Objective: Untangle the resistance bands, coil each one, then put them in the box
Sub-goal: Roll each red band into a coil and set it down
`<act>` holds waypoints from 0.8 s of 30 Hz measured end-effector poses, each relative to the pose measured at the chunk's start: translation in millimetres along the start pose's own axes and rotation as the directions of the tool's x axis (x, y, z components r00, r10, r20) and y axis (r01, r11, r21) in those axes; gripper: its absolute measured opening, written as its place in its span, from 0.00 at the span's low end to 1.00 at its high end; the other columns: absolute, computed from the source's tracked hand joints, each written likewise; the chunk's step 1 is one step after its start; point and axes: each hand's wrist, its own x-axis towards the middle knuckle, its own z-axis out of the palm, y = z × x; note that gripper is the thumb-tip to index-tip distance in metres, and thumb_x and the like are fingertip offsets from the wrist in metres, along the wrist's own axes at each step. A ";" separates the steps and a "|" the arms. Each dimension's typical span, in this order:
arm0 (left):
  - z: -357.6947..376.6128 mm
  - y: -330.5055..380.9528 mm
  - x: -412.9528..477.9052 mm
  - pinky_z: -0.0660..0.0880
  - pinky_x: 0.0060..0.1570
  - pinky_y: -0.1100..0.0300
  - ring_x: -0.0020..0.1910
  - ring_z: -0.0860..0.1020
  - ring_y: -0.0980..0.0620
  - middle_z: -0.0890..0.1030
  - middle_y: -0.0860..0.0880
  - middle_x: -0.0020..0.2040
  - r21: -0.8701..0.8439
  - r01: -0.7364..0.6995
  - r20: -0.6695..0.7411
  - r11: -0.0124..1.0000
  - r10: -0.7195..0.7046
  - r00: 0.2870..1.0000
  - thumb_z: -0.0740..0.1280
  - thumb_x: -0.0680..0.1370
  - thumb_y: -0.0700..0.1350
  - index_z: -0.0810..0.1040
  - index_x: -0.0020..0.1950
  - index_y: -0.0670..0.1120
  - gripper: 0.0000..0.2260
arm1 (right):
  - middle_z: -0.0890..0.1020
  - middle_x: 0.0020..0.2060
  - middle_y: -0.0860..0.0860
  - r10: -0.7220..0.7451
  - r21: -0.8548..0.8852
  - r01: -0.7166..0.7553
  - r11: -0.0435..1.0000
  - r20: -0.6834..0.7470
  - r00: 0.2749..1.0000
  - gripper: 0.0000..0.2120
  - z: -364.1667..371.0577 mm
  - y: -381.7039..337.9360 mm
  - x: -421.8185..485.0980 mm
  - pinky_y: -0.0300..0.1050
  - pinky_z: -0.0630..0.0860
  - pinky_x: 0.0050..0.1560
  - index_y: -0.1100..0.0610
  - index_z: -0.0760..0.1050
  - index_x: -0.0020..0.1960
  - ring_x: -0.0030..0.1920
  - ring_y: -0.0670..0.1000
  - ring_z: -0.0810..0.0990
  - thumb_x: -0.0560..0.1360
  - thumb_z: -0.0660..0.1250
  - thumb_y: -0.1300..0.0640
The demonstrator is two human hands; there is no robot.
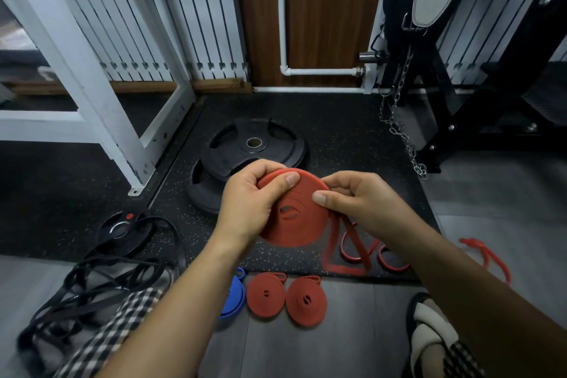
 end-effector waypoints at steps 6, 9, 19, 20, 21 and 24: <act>-0.5 2.7 -2.7 0.72 0.37 0.63 0.34 0.75 0.56 0.78 0.52 0.33 -0.138 0.176 0.135 0.975 -0.158 0.978 0.72 0.68 0.45 0.79 0.38 0.49 0.03 | 0.84 0.34 0.47 -0.011 -0.020 0.011 1.000 0.003 1.000 0.06 -8.1 -2.7 -0.2 0.34 0.77 0.38 0.53 0.79 0.44 0.37 0.43 0.83 0.73 0.67 0.63; -5.5 2.4 -1.4 0.70 0.36 0.63 0.36 0.73 0.55 0.75 0.49 0.35 0.030 0.134 0.320 0.991 -0.137 0.938 0.74 0.67 0.51 0.80 0.41 0.50 0.08 | 0.84 0.35 0.47 -0.012 -0.096 0.016 0.995 0.050 0.999 0.07 -8.2 -2.9 -2.8 0.33 0.77 0.39 0.52 0.79 0.43 0.37 0.42 0.82 0.73 0.68 0.63; 4.3 0.7 -4.3 0.74 0.41 0.58 0.37 0.77 0.55 0.80 0.52 0.35 -0.052 0.018 -0.135 0.998 -0.025 0.991 0.67 0.75 0.44 0.78 0.39 0.49 0.05 | 0.85 0.33 0.48 0.075 0.144 -0.062 0.988 -0.087 0.993 0.05 1.7 2.9 -1.1 0.33 0.76 0.36 0.57 0.80 0.47 0.34 0.43 0.82 0.73 0.68 0.58; 6.9 -0.5 -5.4 0.74 0.40 0.60 0.37 0.77 0.56 0.80 0.53 0.35 -0.055 0.015 -0.168 0.998 -0.024 0.985 0.67 0.75 0.44 0.78 0.39 0.49 0.05 | 0.84 0.32 0.48 0.086 0.177 -0.067 0.982 -0.103 0.991 0.04 4.7 3.8 -0.9 0.33 0.76 0.35 0.57 0.80 0.46 0.33 0.42 0.82 0.73 0.68 0.58; 9.7 -1.2 -6.8 0.75 0.40 0.61 0.37 0.77 0.57 0.80 0.53 0.35 -0.077 0.021 -0.198 0.997 -0.035 0.980 0.67 0.75 0.44 0.78 0.39 0.49 0.05 | 0.85 0.33 0.49 0.092 0.202 -0.067 0.977 -0.118 0.989 0.04 7.0 4.8 -0.5 0.34 0.76 0.36 0.56 0.81 0.45 0.34 0.43 0.82 0.73 0.67 0.58; 16.8 1.0 -10.3 0.76 0.36 0.64 0.35 0.77 0.57 0.80 0.53 0.35 -0.224 0.109 -0.208 0.968 -0.156 0.966 0.66 0.76 0.44 0.78 0.40 0.48 0.05 | 0.85 0.36 0.52 0.084 0.240 -0.046 0.970 -0.153 0.985 0.04 6.8 4.0 0.1 0.39 0.80 0.40 0.56 0.81 0.45 0.38 0.47 0.84 0.73 0.67 0.59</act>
